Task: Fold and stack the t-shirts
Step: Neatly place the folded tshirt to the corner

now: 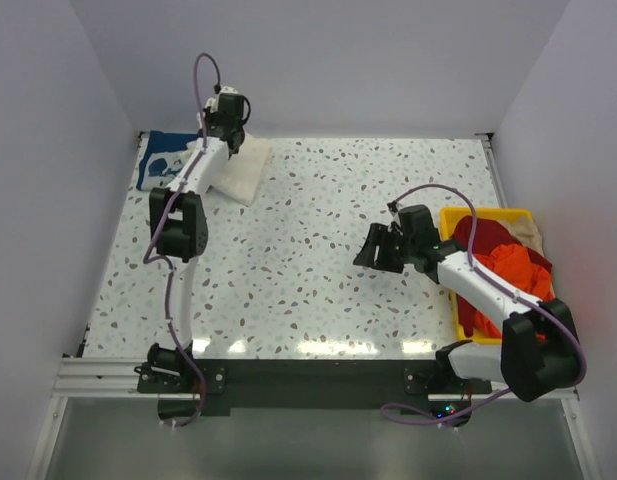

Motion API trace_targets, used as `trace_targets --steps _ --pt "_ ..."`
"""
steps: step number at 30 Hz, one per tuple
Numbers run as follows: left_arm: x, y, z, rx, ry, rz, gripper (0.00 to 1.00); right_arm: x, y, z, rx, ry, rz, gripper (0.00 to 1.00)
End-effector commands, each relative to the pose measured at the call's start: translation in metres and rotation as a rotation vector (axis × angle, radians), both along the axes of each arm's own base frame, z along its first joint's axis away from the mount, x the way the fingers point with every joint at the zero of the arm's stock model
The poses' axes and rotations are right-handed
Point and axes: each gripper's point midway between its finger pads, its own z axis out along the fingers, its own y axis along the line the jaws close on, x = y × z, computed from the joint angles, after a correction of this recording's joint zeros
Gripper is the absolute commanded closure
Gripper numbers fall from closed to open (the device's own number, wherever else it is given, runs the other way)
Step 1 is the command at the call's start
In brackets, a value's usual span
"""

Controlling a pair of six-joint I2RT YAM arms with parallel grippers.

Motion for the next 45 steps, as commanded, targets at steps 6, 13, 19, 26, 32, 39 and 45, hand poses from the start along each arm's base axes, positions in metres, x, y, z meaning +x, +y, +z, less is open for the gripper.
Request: trace_targets --steps 6,13,19,26,32,39,45 --pt "0.019 0.055 0.096 0.101 -0.209 0.050 1.00 -0.002 -0.002 -0.007 -0.021 -0.006 0.012 0.39" --pt "0.022 0.058 0.117 0.122 -0.235 0.021 1.00 0.005 0.000 -0.012 -0.033 0.011 0.003 0.40" --pt "0.018 0.058 0.140 0.127 -0.267 0.008 1.00 0.009 0.000 -0.012 -0.039 0.009 -0.004 0.40" --pt "0.015 0.056 0.161 0.123 -0.295 -0.009 1.00 0.009 -0.001 -0.011 -0.043 0.003 -0.005 0.40" --pt "0.009 0.058 0.172 0.132 -0.303 -0.004 1.00 0.009 -0.002 -0.012 -0.046 -0.001 -0.009 0.40" --pt "0.004 0.059 0.183 0.135 -0.318 -0.003 1.00 0.006 -0.004 -0.013 -0.050 -0.004 -0.009 0.40" --pt "0.004 0.060 0.185 0.143 -0.319 -0.002 1.00 0.006 -0.004 -0.013 -0.053 -0.003 -0.011 0.40"
